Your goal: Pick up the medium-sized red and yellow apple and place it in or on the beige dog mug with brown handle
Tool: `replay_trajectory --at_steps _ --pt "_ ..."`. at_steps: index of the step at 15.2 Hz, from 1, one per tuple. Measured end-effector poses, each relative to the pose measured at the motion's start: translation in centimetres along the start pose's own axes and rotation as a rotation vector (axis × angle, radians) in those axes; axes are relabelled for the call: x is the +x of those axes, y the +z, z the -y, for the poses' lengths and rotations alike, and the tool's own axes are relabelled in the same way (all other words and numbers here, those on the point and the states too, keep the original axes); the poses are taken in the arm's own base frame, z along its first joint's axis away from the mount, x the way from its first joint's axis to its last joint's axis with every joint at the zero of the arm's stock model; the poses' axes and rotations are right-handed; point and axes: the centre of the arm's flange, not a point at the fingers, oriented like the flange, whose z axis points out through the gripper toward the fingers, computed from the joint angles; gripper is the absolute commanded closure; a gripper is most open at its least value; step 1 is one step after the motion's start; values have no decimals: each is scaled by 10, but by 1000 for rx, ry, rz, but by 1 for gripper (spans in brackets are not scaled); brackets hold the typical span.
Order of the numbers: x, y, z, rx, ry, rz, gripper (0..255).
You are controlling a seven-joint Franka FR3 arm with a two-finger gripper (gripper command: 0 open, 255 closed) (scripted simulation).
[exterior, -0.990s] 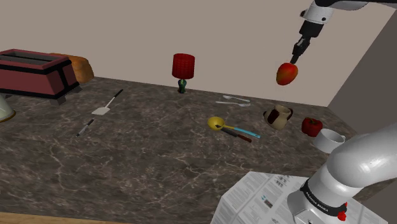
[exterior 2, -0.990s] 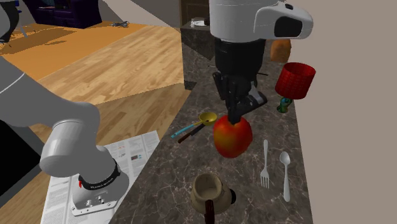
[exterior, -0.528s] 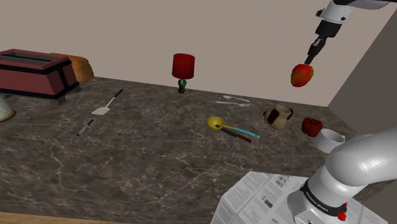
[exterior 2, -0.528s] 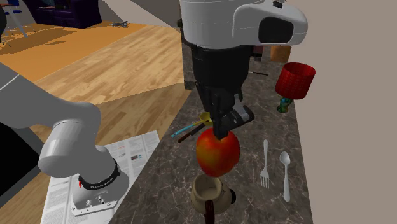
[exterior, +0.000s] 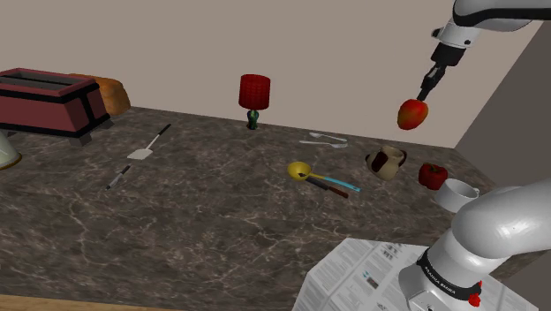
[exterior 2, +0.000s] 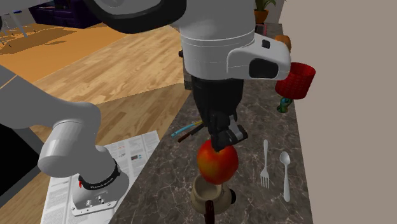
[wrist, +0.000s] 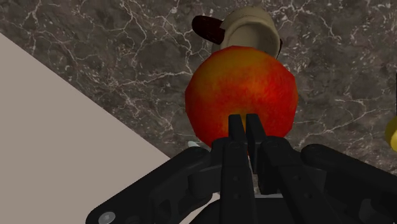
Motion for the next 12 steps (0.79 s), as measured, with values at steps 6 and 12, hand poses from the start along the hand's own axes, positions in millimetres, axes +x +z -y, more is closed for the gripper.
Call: replay_trajectory --at_steps 6,12 --pt "-2 32 0 0 0 0 255" --pt "-5 64 2 0 0 0 255"
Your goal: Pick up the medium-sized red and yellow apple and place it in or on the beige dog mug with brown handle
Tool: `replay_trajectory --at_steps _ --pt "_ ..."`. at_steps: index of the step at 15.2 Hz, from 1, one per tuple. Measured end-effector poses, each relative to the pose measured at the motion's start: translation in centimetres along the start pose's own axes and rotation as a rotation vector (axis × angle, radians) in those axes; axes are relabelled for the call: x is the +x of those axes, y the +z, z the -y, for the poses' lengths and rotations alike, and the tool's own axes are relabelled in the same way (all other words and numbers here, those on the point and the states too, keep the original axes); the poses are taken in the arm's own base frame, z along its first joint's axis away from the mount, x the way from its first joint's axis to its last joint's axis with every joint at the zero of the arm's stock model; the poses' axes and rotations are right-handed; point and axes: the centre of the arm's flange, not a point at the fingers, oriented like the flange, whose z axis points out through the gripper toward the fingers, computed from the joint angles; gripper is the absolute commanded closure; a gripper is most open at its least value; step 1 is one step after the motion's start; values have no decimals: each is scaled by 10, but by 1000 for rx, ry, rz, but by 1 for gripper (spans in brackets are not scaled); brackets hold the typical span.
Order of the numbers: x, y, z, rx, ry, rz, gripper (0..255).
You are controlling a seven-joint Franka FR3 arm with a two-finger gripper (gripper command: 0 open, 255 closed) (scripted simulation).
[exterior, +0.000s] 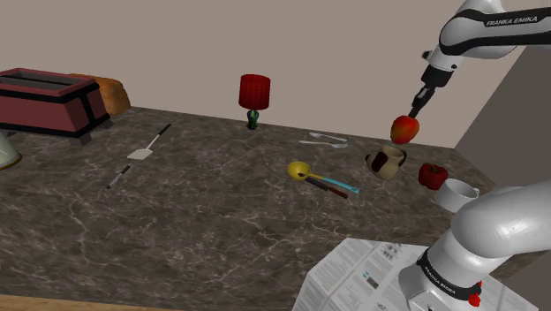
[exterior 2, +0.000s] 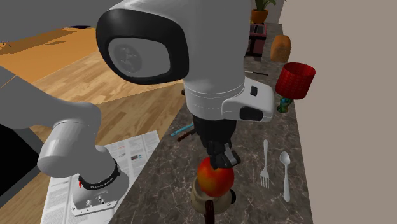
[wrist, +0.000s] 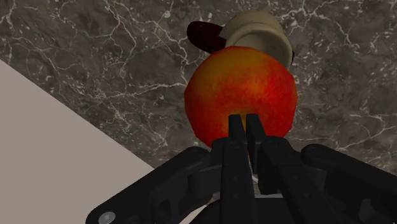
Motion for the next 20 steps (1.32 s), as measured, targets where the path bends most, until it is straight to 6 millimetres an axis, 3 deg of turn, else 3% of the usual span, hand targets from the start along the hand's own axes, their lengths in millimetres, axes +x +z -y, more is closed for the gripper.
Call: replay_trajectory --at_steps 5,10,11,17,20 --pt "-1 24 2 0 0 0 255" --pt "-2 26 1 -2 0 -3 255" --pt "-2 26 1 -2 0 -3 0" --pt "-2 27 1 0 0 -1 0" --pt "1 1 1 -1 0 -1 0"
